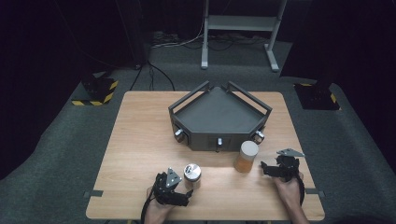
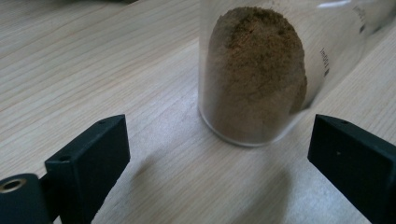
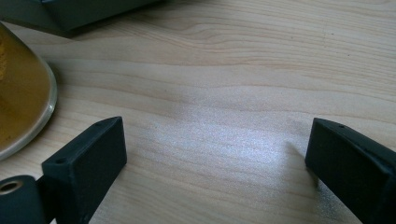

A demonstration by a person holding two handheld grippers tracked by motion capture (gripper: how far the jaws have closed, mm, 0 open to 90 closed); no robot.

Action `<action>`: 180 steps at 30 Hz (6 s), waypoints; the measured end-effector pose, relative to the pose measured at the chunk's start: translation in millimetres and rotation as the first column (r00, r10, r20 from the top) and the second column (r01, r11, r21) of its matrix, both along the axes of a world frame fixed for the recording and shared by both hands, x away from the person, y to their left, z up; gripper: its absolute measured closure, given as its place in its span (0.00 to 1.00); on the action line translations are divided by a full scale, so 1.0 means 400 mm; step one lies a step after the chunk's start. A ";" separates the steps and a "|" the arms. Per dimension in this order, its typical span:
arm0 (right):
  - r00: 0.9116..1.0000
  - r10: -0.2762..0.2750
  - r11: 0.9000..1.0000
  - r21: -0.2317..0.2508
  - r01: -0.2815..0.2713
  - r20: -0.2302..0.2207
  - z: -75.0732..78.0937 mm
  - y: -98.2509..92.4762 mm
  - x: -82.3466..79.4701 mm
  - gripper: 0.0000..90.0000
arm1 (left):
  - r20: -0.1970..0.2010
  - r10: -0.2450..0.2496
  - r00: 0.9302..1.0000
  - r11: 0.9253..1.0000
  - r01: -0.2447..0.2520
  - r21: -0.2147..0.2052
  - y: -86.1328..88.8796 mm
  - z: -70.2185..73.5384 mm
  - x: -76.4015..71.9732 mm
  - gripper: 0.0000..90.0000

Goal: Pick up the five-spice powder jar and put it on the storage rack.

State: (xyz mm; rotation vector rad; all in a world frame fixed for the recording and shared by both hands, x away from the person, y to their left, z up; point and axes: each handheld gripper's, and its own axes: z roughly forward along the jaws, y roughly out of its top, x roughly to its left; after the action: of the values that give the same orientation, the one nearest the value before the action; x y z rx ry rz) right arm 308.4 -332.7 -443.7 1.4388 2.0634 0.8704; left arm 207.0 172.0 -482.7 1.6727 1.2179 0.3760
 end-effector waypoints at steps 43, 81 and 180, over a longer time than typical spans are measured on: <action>1.000 0.001 1.000 -0.001 -0.001 0.001 0.000 0.000 -0.001 0.06 | 0.048 -0.054 0.997 0.992 0.048 0.119 -0.077 0.019 0.045 0.26; 1.000 0.001 1.000 -0.001 -0.001 0.002 0.000 0.000 -0.001 0.06 | 0.003 -0.223 0.975 0.925 0.211 0.317 -0.047 0.104 0.083 0.35; 1.000 0.000 1.000 0.000 0.000 0.002 0.000 0.000 -0.001 0.06 | 0.032 -0.304 0.952 0.923 0.286 0.259 -0.064 0.465 0.390 0.35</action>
State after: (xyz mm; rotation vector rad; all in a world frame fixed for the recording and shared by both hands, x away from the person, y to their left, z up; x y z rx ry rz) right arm 307.9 -332.7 -443.9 1.4375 2.0620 0.8711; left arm 362.9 146.4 -296.5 2.0107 0.8727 0.4118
